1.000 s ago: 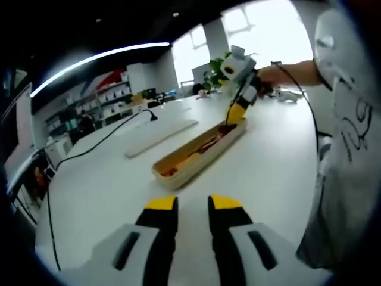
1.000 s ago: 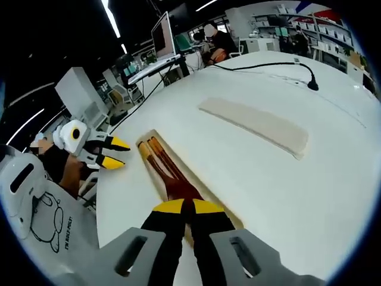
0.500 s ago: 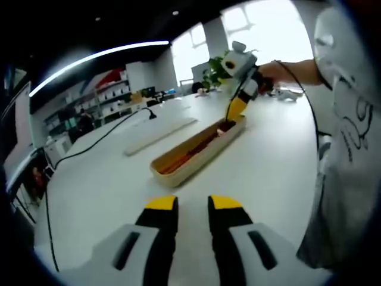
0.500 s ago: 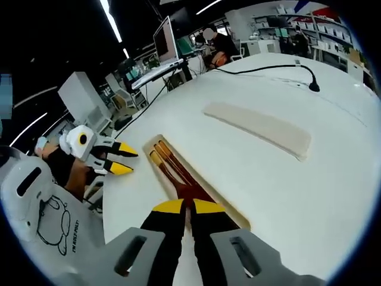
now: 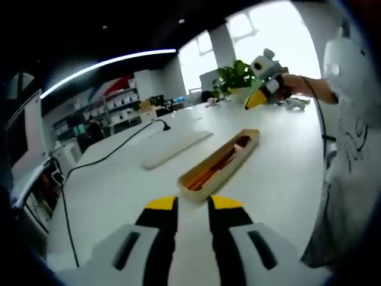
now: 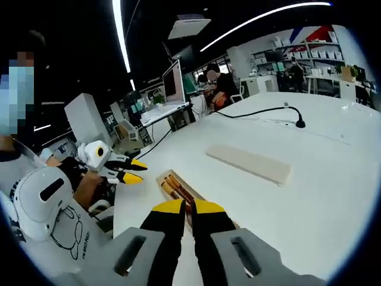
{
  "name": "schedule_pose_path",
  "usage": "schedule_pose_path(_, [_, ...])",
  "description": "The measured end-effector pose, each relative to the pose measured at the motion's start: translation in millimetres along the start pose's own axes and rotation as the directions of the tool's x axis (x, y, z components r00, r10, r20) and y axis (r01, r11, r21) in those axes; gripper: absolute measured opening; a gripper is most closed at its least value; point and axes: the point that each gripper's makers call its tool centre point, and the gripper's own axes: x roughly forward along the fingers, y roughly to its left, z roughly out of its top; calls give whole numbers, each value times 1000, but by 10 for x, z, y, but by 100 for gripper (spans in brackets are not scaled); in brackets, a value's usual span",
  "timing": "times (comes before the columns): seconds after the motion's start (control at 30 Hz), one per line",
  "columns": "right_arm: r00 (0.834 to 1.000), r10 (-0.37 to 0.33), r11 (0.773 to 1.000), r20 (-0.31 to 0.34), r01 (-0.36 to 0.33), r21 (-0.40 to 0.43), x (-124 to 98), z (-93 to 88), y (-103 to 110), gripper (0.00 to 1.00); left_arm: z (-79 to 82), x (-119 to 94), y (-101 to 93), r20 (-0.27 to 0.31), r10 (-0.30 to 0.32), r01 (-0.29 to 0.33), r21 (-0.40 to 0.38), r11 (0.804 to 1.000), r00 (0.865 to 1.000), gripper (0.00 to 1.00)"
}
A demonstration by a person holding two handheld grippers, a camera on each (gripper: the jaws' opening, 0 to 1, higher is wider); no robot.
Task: Arrange the utensils inside the cutlery case until each visible utensil rests in its matching compartment.
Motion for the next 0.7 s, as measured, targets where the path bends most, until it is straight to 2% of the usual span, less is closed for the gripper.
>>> schedule_pose_path(0.1, [999,-21,999,29,22,-38,-64,-1,-33,4,71,28,45,9,-1,0,15,1000,1000,21])
schedule_pose_path(0.23, [997,-38,998,68,41,-41,-143,28,-96,5,173,57,109,13,1,-2,55,998,1000,21])
schedule_pose_path(0.3, [996,-55,997,72,58,-52,-184,45,-161,5,216,78,172,-9,-2,3,101,995,1000,21])
schedule_pose_path(0.4, [995,-84,990,60,90,-105,-256,88,-254,6,290,114,253,-53,-7,16,185,983,999,21])
schedule_pose_path(0.5, [994,-101,982,49,107,-158,-298,130,-297,8,398,167,278,-72,-28,44,233,971,997,21])
schedule_pose_path(0.6, [992,-118,971,37,123,-205,-321,161,-319,8,485,225,266,-75,-55,72,248,966,996,21])
schedule_pose_path(0.7, [992,-123,952,17,123,-279,-338,210,-298,8,558,307,177,-67,-112,125,224,967,991,21])
